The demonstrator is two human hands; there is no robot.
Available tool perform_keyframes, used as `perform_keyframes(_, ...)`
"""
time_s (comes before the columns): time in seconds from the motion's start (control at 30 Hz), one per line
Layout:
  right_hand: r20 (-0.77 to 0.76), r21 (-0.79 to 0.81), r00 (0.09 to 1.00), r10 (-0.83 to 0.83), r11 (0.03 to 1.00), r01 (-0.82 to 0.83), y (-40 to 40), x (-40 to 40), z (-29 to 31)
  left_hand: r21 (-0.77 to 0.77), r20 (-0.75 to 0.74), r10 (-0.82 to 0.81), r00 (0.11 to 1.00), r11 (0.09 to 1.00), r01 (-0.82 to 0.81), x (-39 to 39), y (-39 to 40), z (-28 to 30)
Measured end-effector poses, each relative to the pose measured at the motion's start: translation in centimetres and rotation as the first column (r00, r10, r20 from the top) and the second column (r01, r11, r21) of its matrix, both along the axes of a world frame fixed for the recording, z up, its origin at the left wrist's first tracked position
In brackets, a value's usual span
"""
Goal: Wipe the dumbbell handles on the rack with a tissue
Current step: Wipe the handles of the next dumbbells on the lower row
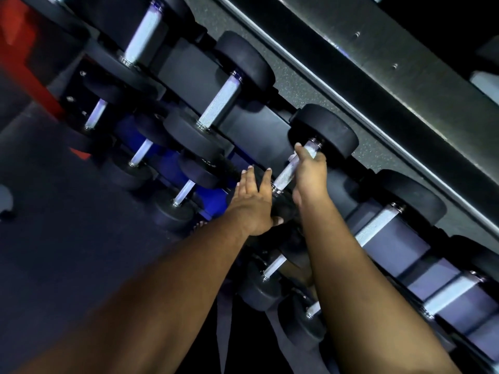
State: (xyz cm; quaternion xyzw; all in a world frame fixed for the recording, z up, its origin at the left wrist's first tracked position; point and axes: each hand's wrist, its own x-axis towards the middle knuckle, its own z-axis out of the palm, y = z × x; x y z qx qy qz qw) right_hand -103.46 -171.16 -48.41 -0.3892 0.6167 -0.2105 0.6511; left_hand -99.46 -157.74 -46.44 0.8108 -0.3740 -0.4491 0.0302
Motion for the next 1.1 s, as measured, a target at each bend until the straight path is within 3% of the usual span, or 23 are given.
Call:
perform_keyframes(0.17, 0.015, 0.095, 0.985, 0.173, 0.980, -0.173, 2.8, -2.7, -1.2, -0.022, 0.002, -0.006, 1.000, 1.000, 0.006, -0.1, 0.3, -0.2)
perform_keyframes(0.3, 0.147, 0.021, 0.988, 0.038, 0.999, -0.041, 1.8, -1.7, -0.7, -0.002, 0.002, -0.007, 1.000, 1.000, 0.007, 0.0, 0.2, -0.2)
perform_keyframes(0.43, 0.018, -0.015, 1.000, -0.024, 1.000, 0.024, 0.5, 0.5, -0.4, 0.014, -0.004, -0.005, 1.000, 1.000, 0.005, 0.0, 0.0, 0.2)
perform_keyframes(0.5, -0.057, 0.000, 0.996, 0.065, 0.998, -0.065, 1.1, 0.1, -0.3, 0.013, -0.011, -0.003, 1.000, 1.000, 0.003, 0.0, 0.0, 0.2)
perform_keyframes(0.63, -0.007, 0.103, 0.965, 0.262, 0.960, -0.260, 2.7, -3.2, 0.0, 0.003, -0.015, -0.016, 1.000, 1.000, 0.016, 0.0, 0.2, 0.0)
perform_keyframes(0.73, 0.081, 0.036, 0.980, 0.183, 0.982, -0.186, 2.4, -3.1, 0.3, -0.005, -0.010, -0.011, 1.000, 1.000, 0.011, 0.0, 0.2, 0.0)
perform_keyframes(0.87, 0.046, -0.003, 0.997, 0.060, 0.998, -0.060, 1.5, -0.8, 0.1, 0.002, -0.007, -0.004, 1.000, 1.000, 0.004, 0.0, 0.0, 0.0)
perform_keyframes(1.03, -0.040, 0.108, 0.931, 0.362, 0.928, -0.356, 2.9, -3.8, -0.2, -0.018, -0.011, 0.000, 1.000, 1.000, 0.000, 0.0, 0.3, -0.2)
perform_keyframes(1.1, -0.011, 0.137, 0.930, 0.367, 0.922, -0.362, 2.9, -4.4, 0.4, -0.018, -0.008, -0.006, 1.000, 1.000, 0.005, 0.1, 0.3, -0.3)
